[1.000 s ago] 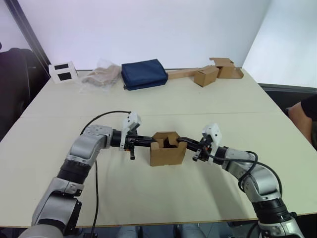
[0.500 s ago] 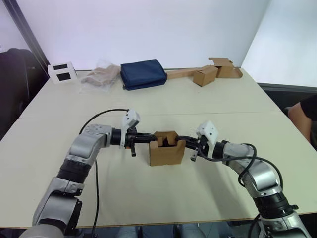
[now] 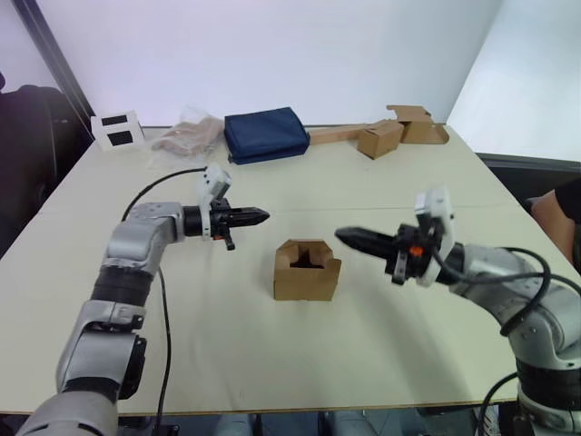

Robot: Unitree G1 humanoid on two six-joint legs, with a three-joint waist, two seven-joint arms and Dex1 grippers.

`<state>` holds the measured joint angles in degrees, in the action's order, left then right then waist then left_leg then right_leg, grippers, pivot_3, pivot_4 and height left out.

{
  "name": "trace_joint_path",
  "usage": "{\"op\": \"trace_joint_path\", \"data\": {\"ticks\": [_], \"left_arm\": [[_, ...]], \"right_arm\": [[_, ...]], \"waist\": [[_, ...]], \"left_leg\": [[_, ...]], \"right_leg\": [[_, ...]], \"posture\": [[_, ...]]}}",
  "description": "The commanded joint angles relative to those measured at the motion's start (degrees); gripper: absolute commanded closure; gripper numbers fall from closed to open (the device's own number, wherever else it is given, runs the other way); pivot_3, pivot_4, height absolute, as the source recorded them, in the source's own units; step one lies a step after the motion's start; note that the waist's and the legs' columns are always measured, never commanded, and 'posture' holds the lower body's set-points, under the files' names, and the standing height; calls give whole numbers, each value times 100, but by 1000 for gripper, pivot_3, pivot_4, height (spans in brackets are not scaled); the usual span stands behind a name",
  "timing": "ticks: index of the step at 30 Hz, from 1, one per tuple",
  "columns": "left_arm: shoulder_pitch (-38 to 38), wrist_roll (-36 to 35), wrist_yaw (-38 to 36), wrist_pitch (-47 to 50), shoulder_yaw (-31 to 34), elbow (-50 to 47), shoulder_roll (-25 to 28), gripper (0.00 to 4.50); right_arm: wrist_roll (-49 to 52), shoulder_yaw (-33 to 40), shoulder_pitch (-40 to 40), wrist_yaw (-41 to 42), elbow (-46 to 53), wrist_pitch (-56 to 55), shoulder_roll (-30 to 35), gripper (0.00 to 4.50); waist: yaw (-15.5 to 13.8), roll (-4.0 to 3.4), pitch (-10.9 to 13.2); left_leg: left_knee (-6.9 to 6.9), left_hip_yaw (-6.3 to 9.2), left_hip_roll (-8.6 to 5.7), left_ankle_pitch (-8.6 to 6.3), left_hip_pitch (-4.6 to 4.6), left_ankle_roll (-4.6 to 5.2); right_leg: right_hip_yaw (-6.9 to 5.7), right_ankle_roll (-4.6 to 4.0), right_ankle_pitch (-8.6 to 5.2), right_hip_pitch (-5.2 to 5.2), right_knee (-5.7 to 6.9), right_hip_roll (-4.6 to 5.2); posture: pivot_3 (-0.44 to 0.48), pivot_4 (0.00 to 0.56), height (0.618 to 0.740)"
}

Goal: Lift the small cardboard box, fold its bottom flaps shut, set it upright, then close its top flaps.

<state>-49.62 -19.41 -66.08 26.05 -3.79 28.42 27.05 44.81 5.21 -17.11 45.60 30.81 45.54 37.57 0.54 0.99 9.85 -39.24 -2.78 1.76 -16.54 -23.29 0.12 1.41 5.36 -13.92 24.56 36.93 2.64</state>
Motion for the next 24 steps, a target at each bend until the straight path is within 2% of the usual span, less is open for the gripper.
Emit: {"op": "trace_joint_path", "data": {"ticks": [1,6,11,18,24], "left_arm": [[-287,342,-182,-788,-247,723,-345,4408],[-484,482,-491,-1196,-260,1709,-667,4408],[-609,565,-752,-1476,-252,2197,-837,4408],[-639,621,-945,-1483,-222,2313,-931,4408],[-549,570,-1146,-1298,-215,2139,-918,4408]], "right_arm": [[-357,-473,133,23,11,-406,-196,4500],[-697,-946,187,68,-289,-700,-438,4500],[-948,-1207,-28,88,-563,-852,-621,4500],[-1171,-1325,-232,92,-941,-1017,-847,4500],[-1818,-1663,-347,99,-1542,-1415,-920,4500]], "waist": [[4,0,0],[41,1,0],[15,1,0],[10,1,0],[21,1,0]], "left_leg": [[-1,-3,-1,0,0,0],[-2,-4,-1,0,-1,1],[-2,-1,1,0,-3,0],[-2,0,0,0,-6,0],[-2,-1,0,0,-5,0]], "right_leg": [[2,0,0,0,-1,0],[3,1,0,4,0,-5],[1,0,0,8,5,-7],[0,1,0,8,2,-4],[0,1,0,7,4,-4]], "posture": [[0,150,740],[0,150,740],[0,150,740],[0,150,740],[0,150,740]]}}
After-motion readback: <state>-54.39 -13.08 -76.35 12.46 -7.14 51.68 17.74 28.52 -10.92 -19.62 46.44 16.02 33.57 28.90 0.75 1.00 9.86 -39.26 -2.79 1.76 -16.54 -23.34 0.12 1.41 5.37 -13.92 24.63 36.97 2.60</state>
